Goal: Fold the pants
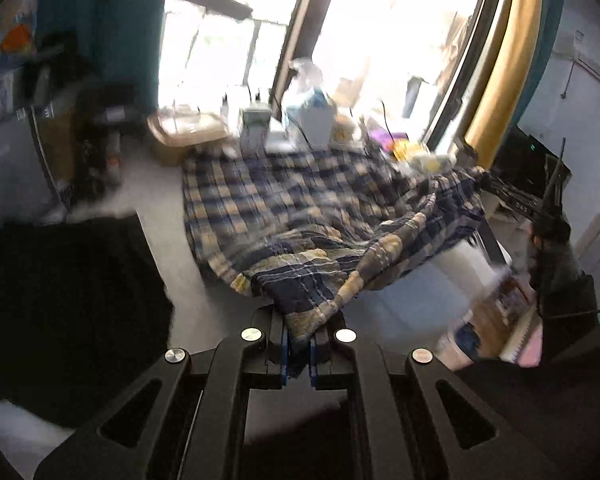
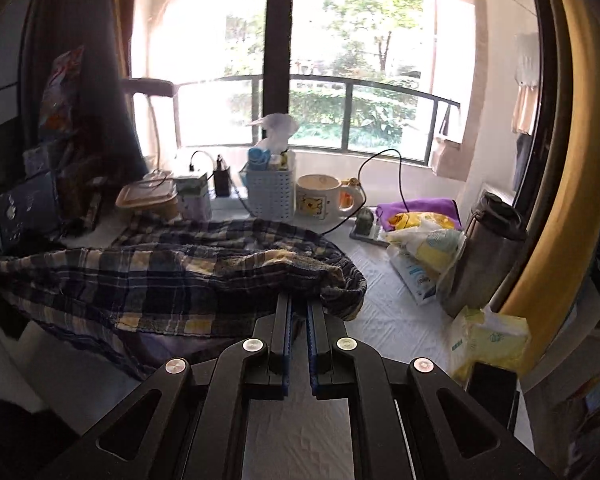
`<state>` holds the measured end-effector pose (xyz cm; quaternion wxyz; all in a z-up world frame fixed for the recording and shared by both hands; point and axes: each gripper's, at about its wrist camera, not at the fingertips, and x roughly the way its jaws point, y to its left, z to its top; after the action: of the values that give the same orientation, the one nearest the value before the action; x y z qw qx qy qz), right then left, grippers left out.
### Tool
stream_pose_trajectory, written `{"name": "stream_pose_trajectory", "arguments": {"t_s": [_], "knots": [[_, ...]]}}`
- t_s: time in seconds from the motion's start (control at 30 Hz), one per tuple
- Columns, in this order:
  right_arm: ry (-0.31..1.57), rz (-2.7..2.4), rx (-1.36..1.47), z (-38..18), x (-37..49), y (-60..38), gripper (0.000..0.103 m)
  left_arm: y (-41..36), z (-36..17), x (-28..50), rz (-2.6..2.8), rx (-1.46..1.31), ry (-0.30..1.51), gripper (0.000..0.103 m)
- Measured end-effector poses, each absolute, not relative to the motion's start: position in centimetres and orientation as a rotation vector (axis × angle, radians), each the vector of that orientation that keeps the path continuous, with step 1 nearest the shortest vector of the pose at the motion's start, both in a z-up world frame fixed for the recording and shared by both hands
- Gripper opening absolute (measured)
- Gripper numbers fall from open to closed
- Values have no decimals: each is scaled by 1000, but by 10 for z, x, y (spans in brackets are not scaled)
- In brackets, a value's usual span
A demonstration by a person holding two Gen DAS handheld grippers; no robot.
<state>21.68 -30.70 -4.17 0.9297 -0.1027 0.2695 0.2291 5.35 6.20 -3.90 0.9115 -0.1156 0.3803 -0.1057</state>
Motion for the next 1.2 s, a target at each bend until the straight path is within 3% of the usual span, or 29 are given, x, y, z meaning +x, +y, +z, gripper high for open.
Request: {"name": "stream_pose_trajectory", "arguments": {"t_s": [0.33,0.43,0.47,0.5,0.57,0.67,0.73,0.77,0.83,0.9,0.97,1.2], "knots": [[727,428,-156,-114,191,-330,6,42,-109,36,-275,-252,1034,6],[757,425,-142,-129,186,-334,6,41,-118,29,-284,-260,1076,10],[767,422,-136,-134,186,-335,6,43,-122,27,-281,-261,1087,14],[781,413,-130,-140,187,-336,6,45,-124,26,-267,-259,1094,26],[805,381,-128,-150,189,-338,6,55,-127,21,-211,-261,1102,39],[822,361,-100,-156,187,-345,7,77,-123,14,-138,-263,1088,41],[805,352,-80,-151,183,-353,8,89,-114,17,-81,-248,1048,48],[789,341,-74,-148,182,-357,13,95,-109,23,-50,-237,1016,55],[759,318,-58,-139,180,-364,24,102,-98,40,-36,-217,951,58],[729,313,-24,-131,180,-374,55,105,-93,61,-39,-199,913,58],[704,324,11,-125,182,-382,71,106,-94,90,-42,-186,865,58],[747,349,64,-140,207,-380,71,91,-134,179,-102,-148,927,58]]}}
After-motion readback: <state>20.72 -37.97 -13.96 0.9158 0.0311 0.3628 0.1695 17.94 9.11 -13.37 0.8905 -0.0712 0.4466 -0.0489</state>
